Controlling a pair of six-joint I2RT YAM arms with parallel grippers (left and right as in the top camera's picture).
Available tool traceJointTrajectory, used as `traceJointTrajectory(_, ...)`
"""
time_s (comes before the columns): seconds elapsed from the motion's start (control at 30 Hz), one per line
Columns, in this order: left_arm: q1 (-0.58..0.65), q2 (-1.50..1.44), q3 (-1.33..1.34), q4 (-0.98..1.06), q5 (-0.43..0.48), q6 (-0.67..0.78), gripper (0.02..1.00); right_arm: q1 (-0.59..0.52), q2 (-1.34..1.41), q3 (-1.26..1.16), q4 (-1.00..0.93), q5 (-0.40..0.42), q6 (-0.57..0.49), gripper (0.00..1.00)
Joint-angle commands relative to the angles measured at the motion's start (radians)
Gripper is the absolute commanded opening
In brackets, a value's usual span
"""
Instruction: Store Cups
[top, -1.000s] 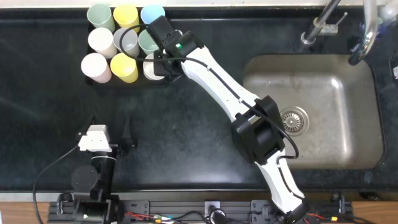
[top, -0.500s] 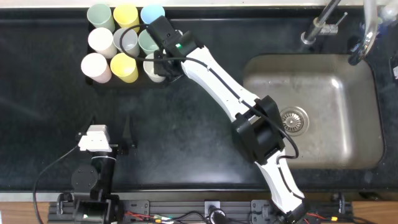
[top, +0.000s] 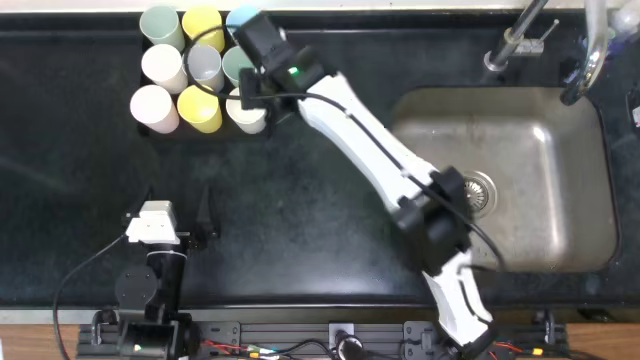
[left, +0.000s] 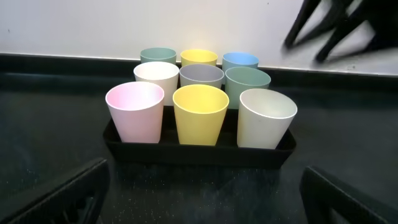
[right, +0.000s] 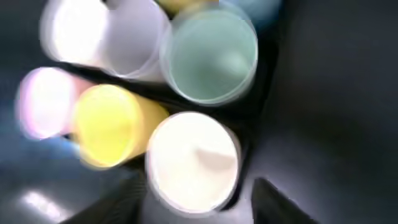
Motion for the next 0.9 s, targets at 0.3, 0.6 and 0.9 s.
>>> traceJointTrajectory(0.3,-0.004,-0.01,-0.002,-0.002,0.013,0.014,1.0,-0.259,-0.541,-0.019,-0.324,0.116,-0.473,0.998)
traceJointTrajectory(0.6,-0.004,-0.01,-0.002,-0.002,0.013,0.014,1.0,-0.412,-1.04,-0.611,-0.095,0.103,-0.509,0.998)
traceJointTrajectory(0.9,-0.004,-0.01,-0.002,-0.002,0.013,0.014,0.998,-0.549,-1.5,-1.115,0.123,-0.075,-0.508,0.998)
